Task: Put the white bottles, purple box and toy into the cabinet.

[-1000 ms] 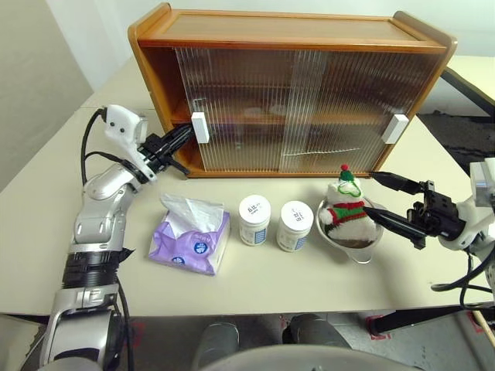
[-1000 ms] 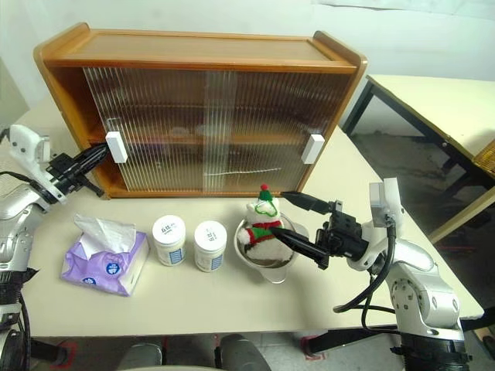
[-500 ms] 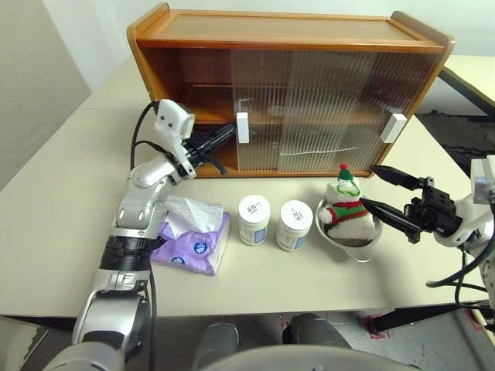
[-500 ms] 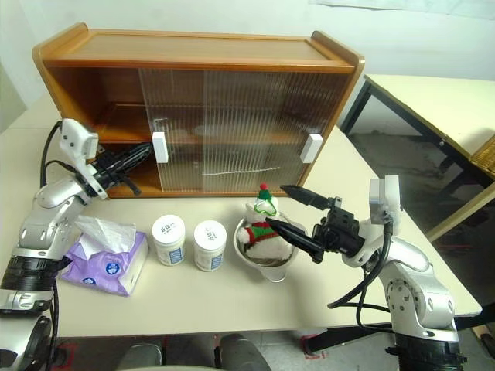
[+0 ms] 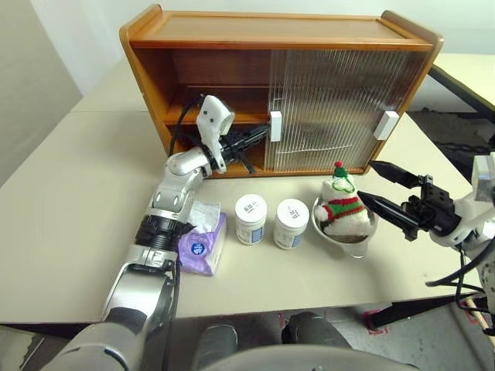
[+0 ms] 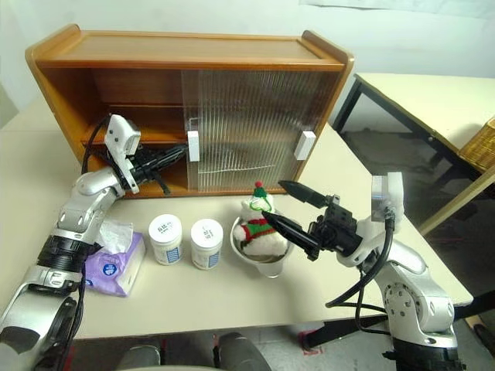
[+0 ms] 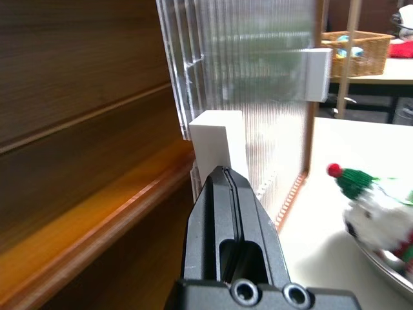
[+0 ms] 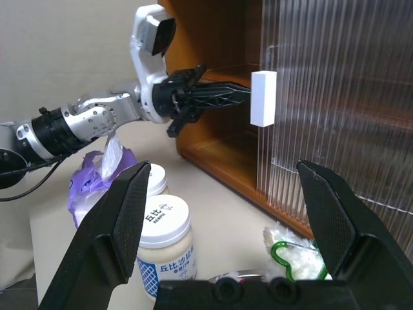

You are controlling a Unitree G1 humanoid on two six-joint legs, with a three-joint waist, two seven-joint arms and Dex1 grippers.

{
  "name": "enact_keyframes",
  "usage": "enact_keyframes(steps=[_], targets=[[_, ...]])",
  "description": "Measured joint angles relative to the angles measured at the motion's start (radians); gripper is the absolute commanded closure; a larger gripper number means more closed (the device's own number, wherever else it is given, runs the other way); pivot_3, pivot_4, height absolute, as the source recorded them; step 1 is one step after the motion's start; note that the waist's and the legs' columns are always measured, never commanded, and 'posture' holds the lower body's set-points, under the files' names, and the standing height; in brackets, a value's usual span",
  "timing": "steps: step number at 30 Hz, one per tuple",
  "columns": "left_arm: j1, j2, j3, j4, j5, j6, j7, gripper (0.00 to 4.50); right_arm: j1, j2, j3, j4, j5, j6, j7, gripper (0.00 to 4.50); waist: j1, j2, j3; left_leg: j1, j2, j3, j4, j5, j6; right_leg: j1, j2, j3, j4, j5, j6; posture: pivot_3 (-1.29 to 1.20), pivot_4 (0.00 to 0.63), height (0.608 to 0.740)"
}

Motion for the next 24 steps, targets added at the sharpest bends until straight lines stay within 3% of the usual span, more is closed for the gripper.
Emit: enact_keyframes(steps=[8,13,17,20,24], targets=[[0.012,0.007,0.003,-0.036,0.013,0.003,-0.006,4.46,0.004,0.002,0.002,-0.008,-0.001,0.0,-0.005,0.0,-0.002,0.0,0.0,-0.002,-0.005,-0.001,0.001,-0.001,0.003,0.0,-0.004,0.0,-0.002,-0.001,0.005,-0.22,0.0,0.74],[0.099,0.122,0.102,-0.228,-0.087,0.149,-0.009,4.46,-0.003,0.002,0.011,-0.005,-0.003,0.0,0.0,0.0,-0.025,0.001,0.0,-0.002,-0.005,-0.001,-0.002,-0.002,0.005,-0.001,-0.004,0.0,-0.001,0.0,0.009,-0.17,0.0,0.74],[0.169,0.222,0.237,-0.371,-0.255,0.36,-0.011,3.22,-0.036,0.002,0.048,0.014,-0.012,0.0,0.02,0.0,-0.027,0.001,-0.001,-0.002,-0.005,-0.001,-0.003,-0.002,0.005,-0.002,-0.004,-0.001,0.001,-0.003,0.001,-0.15,0.0,0.74],[0.219,0.276,0.386,-0.437,-0.434,0.545,0.014,2.02,-0.067,0.004,0.067,0.046,-0.018,0.0,0.036,0.0,-0.015,0.002,-0.001,-0.001,-0.005,-0.001,-0.003,-0.002,0.004,-0.002,-0.004,-0.001,0.001,-0.001,-0.008,-0.12,0.0,0.74],[0.416,0.43,0.532,-0.491,-0.582,0.767,-0.002,0.6,-0.099,0.006,0.09,0.073,-0.023,0.0,0.053,0.0,-0.003,0.004,-0.003,0.0,-0.004,-0.002,-0.006,-0.003,0.003,-0.004,-0.004,0.0,0.003,-0.003,-0.013,-0.11,0.0,0.74]])
